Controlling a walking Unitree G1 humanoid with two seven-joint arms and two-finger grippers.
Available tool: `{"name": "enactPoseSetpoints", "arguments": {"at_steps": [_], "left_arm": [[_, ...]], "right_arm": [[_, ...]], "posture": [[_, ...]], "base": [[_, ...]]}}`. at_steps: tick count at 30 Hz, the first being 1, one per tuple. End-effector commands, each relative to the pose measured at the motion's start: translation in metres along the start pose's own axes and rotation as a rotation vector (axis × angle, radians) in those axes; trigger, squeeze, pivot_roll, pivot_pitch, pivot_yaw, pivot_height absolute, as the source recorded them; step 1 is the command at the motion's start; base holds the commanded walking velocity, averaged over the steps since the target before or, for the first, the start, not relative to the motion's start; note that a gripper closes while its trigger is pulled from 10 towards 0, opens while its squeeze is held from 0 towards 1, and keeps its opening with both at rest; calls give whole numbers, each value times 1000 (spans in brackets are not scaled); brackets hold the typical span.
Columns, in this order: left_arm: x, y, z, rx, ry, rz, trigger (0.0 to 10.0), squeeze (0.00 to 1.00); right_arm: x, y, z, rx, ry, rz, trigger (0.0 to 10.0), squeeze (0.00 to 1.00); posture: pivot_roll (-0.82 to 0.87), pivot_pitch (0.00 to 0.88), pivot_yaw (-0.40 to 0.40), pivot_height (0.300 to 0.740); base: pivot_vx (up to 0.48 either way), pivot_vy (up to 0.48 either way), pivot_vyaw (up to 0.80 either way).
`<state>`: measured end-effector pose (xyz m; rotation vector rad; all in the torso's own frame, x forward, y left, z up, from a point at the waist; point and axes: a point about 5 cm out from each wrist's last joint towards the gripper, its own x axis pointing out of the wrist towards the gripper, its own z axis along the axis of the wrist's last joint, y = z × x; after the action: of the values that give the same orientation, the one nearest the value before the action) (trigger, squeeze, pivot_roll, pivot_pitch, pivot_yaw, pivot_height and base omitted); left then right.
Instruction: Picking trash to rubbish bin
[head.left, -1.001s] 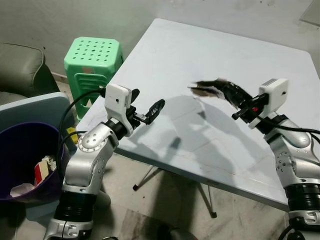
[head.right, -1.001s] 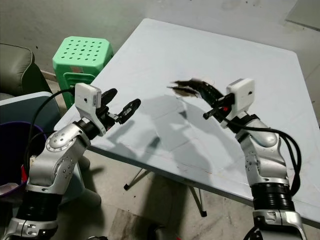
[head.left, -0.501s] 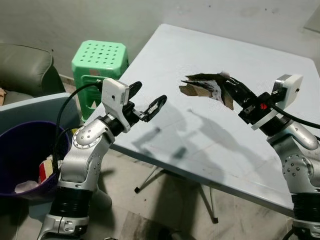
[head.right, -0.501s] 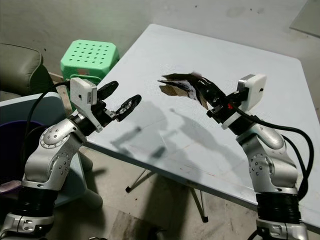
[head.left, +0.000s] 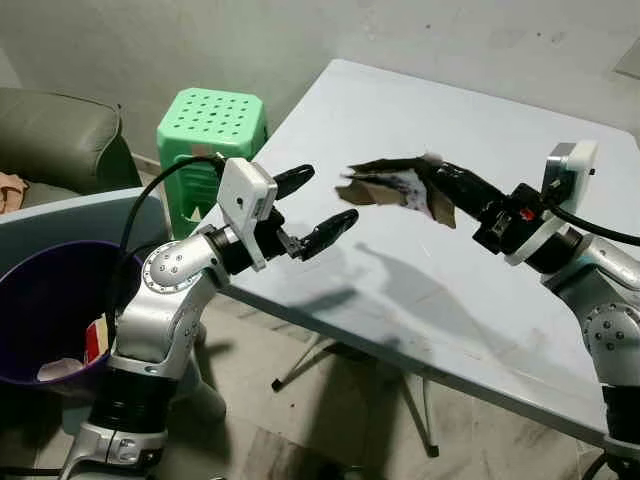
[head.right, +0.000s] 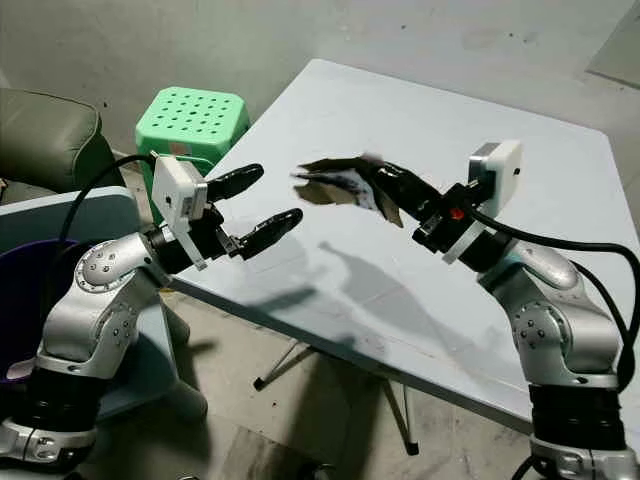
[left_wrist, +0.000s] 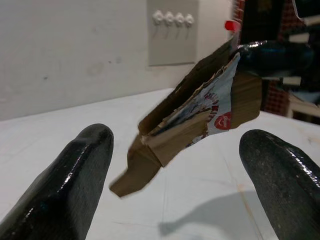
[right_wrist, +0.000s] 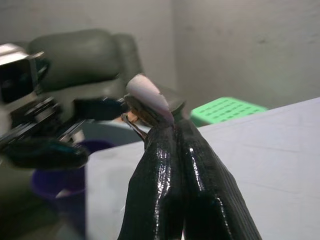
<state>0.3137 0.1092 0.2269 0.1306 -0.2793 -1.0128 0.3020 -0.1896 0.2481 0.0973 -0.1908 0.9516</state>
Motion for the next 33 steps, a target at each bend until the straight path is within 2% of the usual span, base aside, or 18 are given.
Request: {"name": "enactPoseSetpoints", "arguments": {"at_steps": [1, 3, 12, 15, 19, 28, 29, 30, 33], "left_arm": [[4, -1, 8, 37, -18, -48, 10000, 0], [1, 4, 12, 51, -15, -55, 10000, 0], [-6, 6, 20, 80, -6, -103, 10000, 0], [-6, 6, 21, 82, -5, -109, 10000, 0], [-1, 1, 23, 81, -14, -157, 10000, 0], [3, -5, 24, 57, -32, -208, 10000, 0], [2, -5, 24, 37, -39, -219, 2510, 0], [1, -5, 24, 18, -45, -223, 0, 0], [0, -6, 25, -6, -54, -242, 0, 0]], "right_arm": [[2, 7, 7, -13, 7, 64, 10000, 0], [0, 9, 9, -13, 36, 99, 10000, 0], [-2, 22, 14, 22, 90, 226, 10000, 0], [-2, 24, 14, 23, 92, 241, 10000, 0], [6, 34, 19, 23, 93, 322, 10000, 0], [10, 39, 25, 27, 81, 357, 10000, 0], [10, 40, 26, 27, 80, 360, 10000, 0], [10, 40, 26, 26, 79, 360, 10000, 0], [9, 39, 27, 26, 81, 358, 10000, 0]], "posture": [[-101, 97, -94, 740], [-104, 100, -92, 740], [-102, 110, -93, 740], [-102, 110, -93, 740], [-104, 115, -89, 740], [-111, 118, -84, 740], [-112, 118, -83, 740], [-113, 118, -81, 740], [-112, 118, -81, 740]], "base": [[0, 0, 0], [0, 0, 0], [0, 0, 0], [0, 0, 0], [0, 0, 0], [0, 0, 0], [0, 0, 0], [0, 0, 0], [0, 0, 0]]}}
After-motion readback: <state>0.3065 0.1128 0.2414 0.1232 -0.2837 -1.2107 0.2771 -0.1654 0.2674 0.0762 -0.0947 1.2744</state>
